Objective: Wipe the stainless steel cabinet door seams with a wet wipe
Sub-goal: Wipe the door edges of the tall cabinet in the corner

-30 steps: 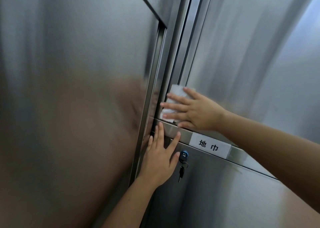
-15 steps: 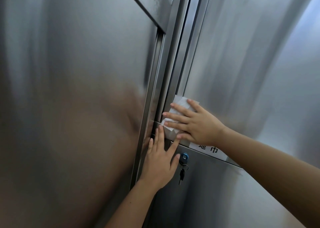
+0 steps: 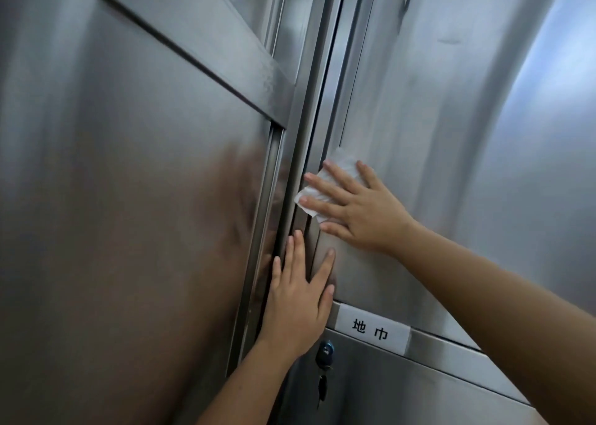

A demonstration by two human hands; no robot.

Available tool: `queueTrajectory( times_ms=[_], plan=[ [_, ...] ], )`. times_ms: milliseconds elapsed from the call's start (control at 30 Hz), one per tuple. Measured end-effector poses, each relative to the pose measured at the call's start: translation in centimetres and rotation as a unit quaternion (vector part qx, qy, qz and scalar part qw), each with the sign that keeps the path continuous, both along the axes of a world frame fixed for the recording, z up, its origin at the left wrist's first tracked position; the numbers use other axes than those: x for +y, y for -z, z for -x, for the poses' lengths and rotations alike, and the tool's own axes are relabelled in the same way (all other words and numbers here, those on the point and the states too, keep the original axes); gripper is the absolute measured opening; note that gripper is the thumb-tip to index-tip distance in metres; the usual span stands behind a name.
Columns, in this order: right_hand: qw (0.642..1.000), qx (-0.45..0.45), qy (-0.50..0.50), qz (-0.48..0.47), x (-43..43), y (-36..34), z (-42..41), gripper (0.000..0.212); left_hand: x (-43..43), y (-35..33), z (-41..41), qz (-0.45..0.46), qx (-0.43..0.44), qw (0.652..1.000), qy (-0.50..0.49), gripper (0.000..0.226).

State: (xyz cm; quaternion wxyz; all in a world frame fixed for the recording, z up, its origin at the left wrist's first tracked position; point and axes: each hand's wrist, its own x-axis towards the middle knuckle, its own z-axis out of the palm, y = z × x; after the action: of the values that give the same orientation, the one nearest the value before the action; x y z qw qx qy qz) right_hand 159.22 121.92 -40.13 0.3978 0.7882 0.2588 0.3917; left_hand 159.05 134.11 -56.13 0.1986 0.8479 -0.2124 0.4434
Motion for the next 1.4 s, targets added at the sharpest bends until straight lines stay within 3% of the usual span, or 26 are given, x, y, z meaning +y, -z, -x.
queueTrajectory(
  times_ms=[633,1400],
  plan=[
    [0.988,-0.092,0.018,-0.124,1.3,-10.3,-1.9,0.054,-0.8,-13.5,-1.7,0.038,-0.11,0.993,-0.032,0.053],
    [0.966,-0.131,0.013,-0.222,3.1,-20.2,-3.0,0.06,-0.5,-14.2,-4.6,0.101,-0.122,0.984,0.079,0.061]
  ],
)
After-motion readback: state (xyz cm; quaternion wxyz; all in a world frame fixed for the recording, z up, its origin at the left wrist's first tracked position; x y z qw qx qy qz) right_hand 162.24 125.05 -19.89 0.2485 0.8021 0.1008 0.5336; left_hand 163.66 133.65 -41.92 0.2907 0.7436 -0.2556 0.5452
